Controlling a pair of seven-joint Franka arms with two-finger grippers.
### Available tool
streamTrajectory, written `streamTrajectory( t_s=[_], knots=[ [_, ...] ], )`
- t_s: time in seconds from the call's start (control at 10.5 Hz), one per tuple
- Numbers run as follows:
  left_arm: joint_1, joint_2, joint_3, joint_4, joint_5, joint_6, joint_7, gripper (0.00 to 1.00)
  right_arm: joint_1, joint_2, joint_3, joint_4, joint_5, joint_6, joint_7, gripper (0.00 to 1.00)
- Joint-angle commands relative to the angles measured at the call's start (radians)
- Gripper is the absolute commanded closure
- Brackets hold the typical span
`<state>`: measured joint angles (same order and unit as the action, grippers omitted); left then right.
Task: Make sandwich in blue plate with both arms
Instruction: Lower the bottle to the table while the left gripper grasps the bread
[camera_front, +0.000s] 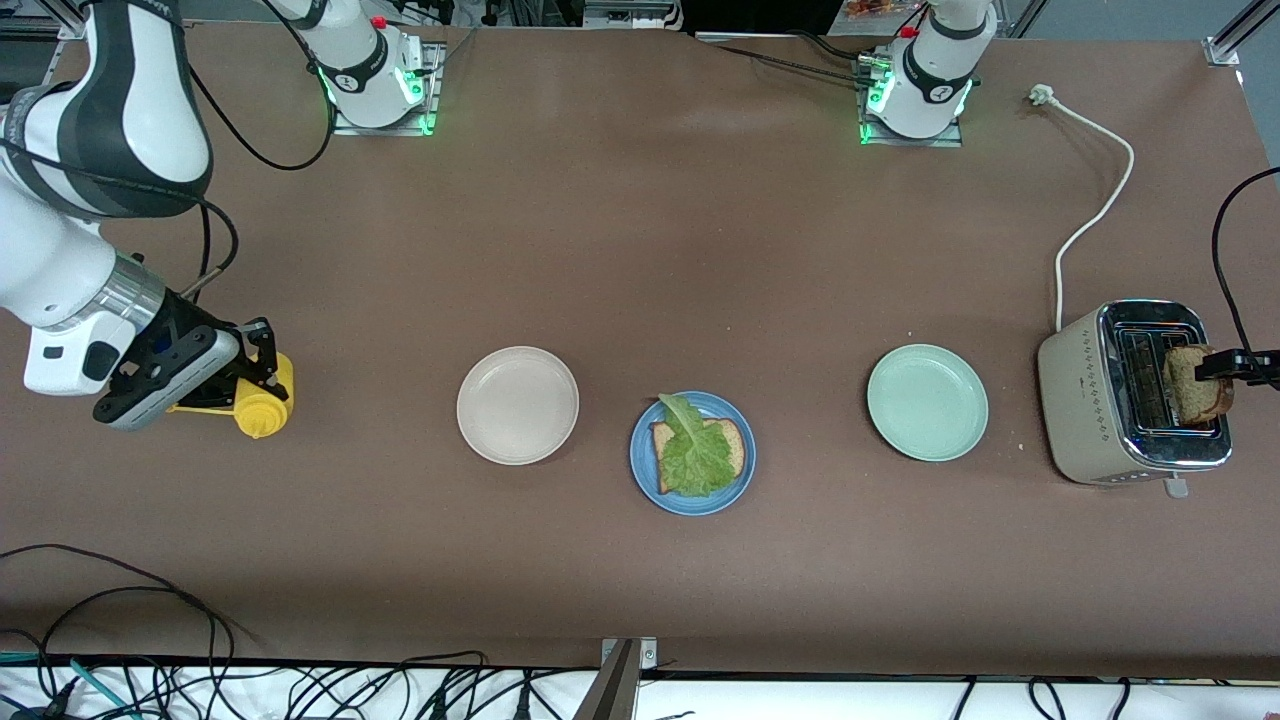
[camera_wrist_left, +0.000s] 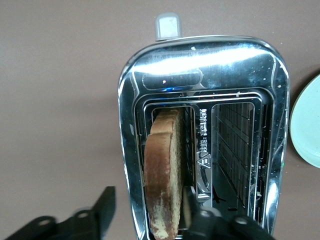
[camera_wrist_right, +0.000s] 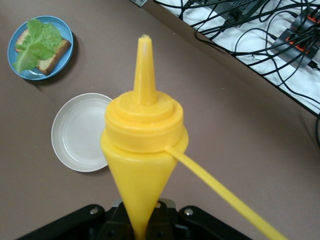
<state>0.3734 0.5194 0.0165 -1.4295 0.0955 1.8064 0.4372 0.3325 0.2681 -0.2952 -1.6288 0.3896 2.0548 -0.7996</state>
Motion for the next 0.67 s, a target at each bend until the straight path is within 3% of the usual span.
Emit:
streamTrajectory(
  t_s=[0.0, 0.29, 0.57],
  knots=[
    [0.010, 0.007, -0.006, 0.018, -0.016, 0.001, 0.028, 0.77, -0.222, -0.014, 0.198, -0.042, 0.069, -0.005, -0.129, 1.00],
    [0.010, 0.007, -0.006, 0.018, -0.011, 0.001, 0.028, 1.00, -0.265, 0.016, 0.197, -0.069, 0.246, -0.010, -0.391, 1.00],
    [0.009, 0.004, -0.007, 0.018, -0.010, 0.001, 0.028, 1.00, -0.360, 0.068, 0.218, -0.083, 0.406, -0.062, -0.625, 1.00]
  ],
)
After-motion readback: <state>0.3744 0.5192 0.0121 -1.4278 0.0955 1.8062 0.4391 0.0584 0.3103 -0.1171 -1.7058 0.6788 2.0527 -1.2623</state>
